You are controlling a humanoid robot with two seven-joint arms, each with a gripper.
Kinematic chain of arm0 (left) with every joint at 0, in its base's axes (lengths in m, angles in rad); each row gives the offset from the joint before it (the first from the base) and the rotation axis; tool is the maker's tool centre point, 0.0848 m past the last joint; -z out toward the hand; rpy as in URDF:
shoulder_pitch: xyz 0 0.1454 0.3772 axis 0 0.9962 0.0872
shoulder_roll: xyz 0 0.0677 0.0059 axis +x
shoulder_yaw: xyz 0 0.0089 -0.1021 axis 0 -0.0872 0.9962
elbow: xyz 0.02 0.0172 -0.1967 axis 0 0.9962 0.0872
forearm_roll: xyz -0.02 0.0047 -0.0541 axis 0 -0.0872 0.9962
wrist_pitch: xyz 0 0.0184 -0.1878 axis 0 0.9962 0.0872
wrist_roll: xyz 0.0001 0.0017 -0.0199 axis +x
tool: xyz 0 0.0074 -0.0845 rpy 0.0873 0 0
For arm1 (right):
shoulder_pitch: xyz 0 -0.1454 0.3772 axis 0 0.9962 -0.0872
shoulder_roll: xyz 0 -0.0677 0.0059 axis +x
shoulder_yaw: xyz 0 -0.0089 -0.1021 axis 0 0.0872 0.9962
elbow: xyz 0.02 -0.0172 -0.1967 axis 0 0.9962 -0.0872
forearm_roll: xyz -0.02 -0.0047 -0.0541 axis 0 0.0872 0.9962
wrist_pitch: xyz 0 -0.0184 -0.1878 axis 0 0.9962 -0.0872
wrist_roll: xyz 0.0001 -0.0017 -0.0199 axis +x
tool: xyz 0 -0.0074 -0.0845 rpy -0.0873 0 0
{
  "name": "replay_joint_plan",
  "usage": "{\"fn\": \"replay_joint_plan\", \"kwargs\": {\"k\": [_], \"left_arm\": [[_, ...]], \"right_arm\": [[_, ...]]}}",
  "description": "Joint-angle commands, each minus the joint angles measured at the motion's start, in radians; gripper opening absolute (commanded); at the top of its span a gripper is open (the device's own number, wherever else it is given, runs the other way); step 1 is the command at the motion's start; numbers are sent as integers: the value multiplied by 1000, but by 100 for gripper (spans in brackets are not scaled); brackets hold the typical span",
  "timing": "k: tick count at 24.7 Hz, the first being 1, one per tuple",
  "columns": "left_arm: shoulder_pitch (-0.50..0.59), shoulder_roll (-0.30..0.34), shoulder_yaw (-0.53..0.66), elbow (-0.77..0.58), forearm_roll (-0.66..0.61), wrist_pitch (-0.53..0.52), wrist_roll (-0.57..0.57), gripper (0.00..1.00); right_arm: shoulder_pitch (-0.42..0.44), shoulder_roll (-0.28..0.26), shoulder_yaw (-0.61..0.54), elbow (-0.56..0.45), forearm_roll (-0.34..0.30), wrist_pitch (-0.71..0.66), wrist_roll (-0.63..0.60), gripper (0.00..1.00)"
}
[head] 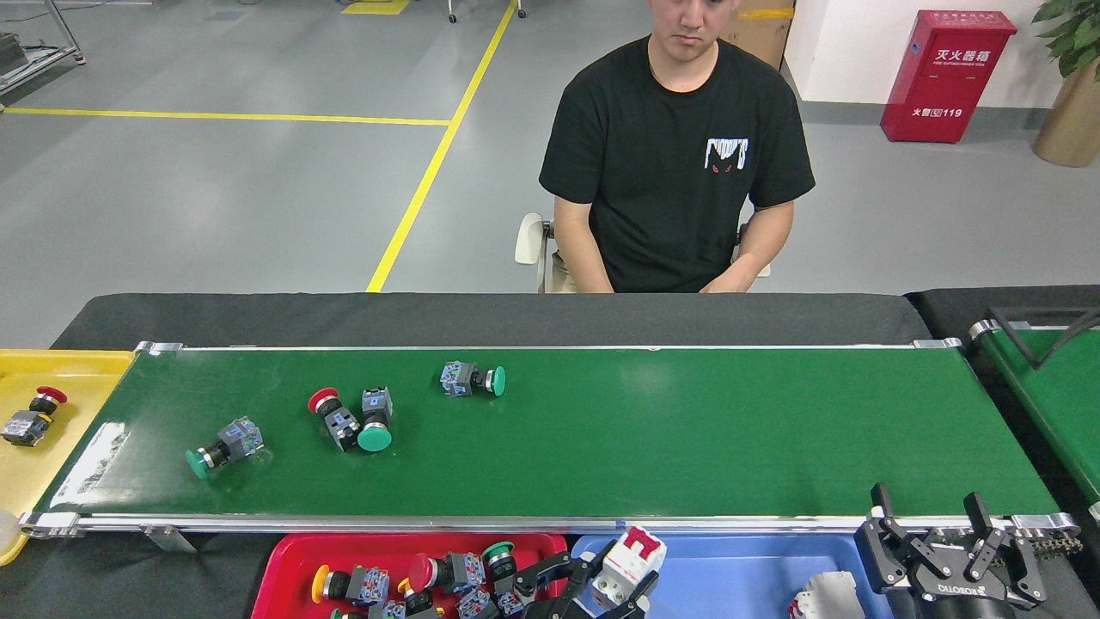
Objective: Pick switch part from conveyor to tray
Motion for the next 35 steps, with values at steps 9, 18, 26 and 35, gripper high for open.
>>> {"fn": "replay_joint_plan", "kwargs": {"k": [9,18,26,35], "left_arm": [[21,72,603,-16,24,-19,101,100],[12,91,816,58,59,-185,101,100],[-289,142,795,379,48,-180,72,100],[-446,200,793,599,48,-136,73,100]], "right_arm": [[11,-9,4,-8,-3,-107,6,100],[12,26,4,-27,-3,-188,19,100],[9,26,10,-25,0,-188,19,100],[2,23,13,-25,0,-188,17,100]]}}
